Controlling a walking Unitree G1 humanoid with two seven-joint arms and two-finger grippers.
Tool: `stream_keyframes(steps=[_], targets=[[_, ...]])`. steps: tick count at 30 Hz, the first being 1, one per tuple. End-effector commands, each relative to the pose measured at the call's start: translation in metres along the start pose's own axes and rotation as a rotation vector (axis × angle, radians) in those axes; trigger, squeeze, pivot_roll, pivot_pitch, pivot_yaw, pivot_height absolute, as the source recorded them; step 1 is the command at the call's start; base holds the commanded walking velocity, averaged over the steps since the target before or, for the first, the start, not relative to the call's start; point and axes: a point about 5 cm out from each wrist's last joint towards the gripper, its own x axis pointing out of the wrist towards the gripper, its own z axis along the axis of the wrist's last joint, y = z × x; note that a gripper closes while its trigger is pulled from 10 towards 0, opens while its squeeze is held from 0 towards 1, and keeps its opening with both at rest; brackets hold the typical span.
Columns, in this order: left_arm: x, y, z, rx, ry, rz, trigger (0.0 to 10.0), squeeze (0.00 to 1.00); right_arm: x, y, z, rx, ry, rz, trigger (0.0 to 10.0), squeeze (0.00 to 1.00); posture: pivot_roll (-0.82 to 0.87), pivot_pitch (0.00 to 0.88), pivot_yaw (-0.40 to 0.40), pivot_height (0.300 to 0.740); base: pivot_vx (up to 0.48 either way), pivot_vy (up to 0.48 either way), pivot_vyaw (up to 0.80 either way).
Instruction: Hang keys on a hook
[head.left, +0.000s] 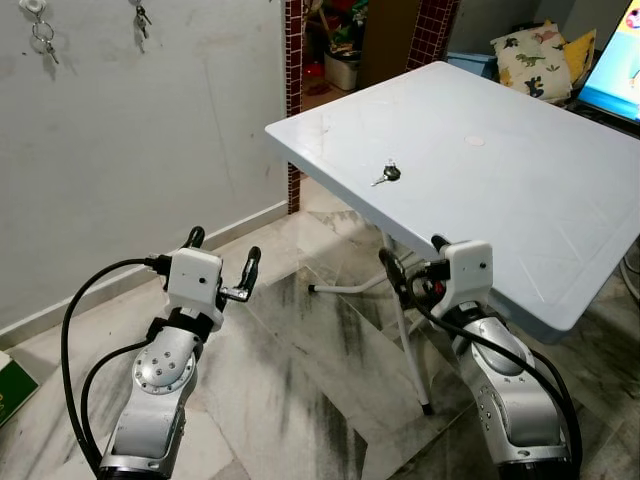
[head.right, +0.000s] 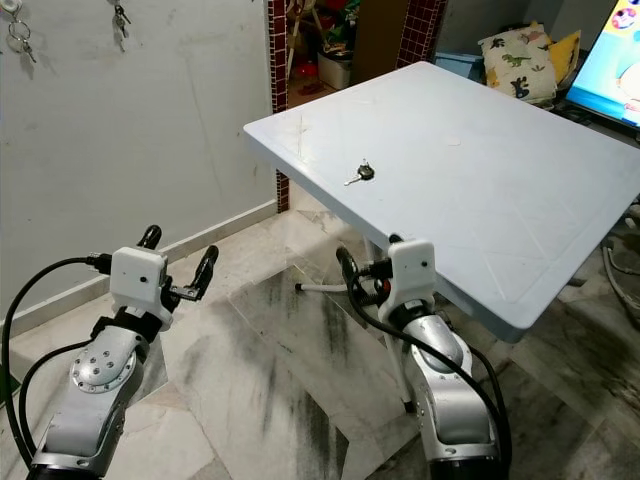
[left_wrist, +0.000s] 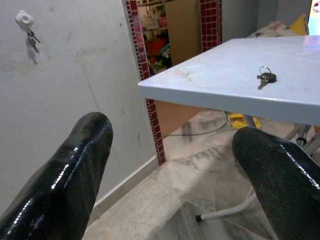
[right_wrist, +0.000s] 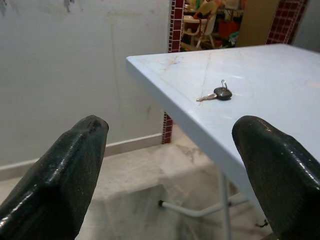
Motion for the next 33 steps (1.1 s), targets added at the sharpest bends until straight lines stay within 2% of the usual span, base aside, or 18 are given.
stream_keyframes(steps=[1,3,4,5,8,10,12,13,14,20,26,28,32,33], targets=[[0.001,-0.004,0.004,0.003,-0.005,-0.006,10.0,0.00,-0.001,0.004,0.001,0.027,0.008,0.008,10.0,0.00,-0.01,0.000,-0.026,0.740,0.000,0.000,0.00],[0.001,-0.007,0.004,0.000,0.001,-0.009,10.0,0.00,0.000,0.008,0.001,0.079,0.015,0.002,10.0,0.00,-0.02,0.000,-0.025,0.740,0.000,0.000,0.00],[0.003,-0.008,0.008,-0.001,-0.002,-0.009,10.0,0.00,0.002,0.010,0.005,0.158,0.011,-0.007,10.0,0.00,-0.02,0.000,-0.024,0.740,0.000,0.000,0.00],[0.003,-0.009,0.010,0.001,-0.003,-0.009,10.0,0.00,0.003,0.011,0.006,0.190,0.009,-0.011,10.0,0.00,-0.02,0.000,-0.025,0.740,0.000,0.000,0.00],[0.004,-0.010,0.014,-0.019,-0.007,0.003,10.0,0.00,0.003,0.010,0.013,0.220,-0.007,-0.031,10.0,0.00,-0.02,0.000,-0.025,0.740,0.000,0.000,0.00],[0.003,-0.010,0.018,-0.061,-0.016,0.027,10.0,0.00,0.001,0.006,0.016,0.235,-0.014,-0.065,10.0,0.00,-0.02,0.000,-0.025,0.740,0.000,0.000,0.00],[0.001,-0.008,0.020,-0.072,-0.023,0.049,10.0,0.00,-0.002,0.003,0.020,0.166,-0.029,-0.080,10.0,0.00,-0.02,0.000,-0.024,0.740,0.000,0.000,0.00],[-0.002,-0.008,0.021,-0.086,-0.028,0.056,10.0,0.00,-0.005,-0.002,0.024,0.089,-0.047,-0.109,10.0,0.00,-0.02,0.000,-0.025,0.740,0.000,0.000,0.00],[-0.005,-0.009,0.020,-0.098,-0.023,0.056,10.0,0.00,-0.007,-0.007,0.027,0.052,-0.054,-0.140,10.0,0.00,-0.02,0.000,-0.026,0.740,0.000,0.000,0.00],[-0.010,-0.008,0.011,-0.125,0.029,0.076,10.0,0.00,-0.005,-0.009,0.029,0.041,-0.031,-0.155,10.0,0.00,-0.01,0.010,-0.028,0.740,0.000,0.000,-0.10],[-0.016,0.009,0.003,-0.134,0.082,0.128,10.0,0.00,-0.002,-0.006,0.028,0.042,-0.015,-0.146,10.0,0.00,0.01,0.038,-0.028,0.740,0.000,0.000,-0.80],[-0.016,0.010,0.002,-0.132,0.086,0.130,10.0,0.00,-0.002,-0.006,0.028,0.043,-0.014,-0.146,10.0,0.00,0.01,0.038,-0.028,0.740,0.000,0.000,-0.80],[-0.016,0.022,-0.004,-0.110,0.102,0.138,10.0,0.00,-0.004,-0.001,0.024,0.048,0.000,-0.140,10.0,0.00,0.02,0.042,-0.025,0.740,0.000,0.000,-0.80],[-0.013,0.027,-0.003,-0.077,0.090,0.144,10.0,0.00,-0.005,0.001,0.021,0.053,0.007,-0.140,10.0,0.00,0.03,0.041,-0.018,0.740,0.000,0.000,-0.80]])
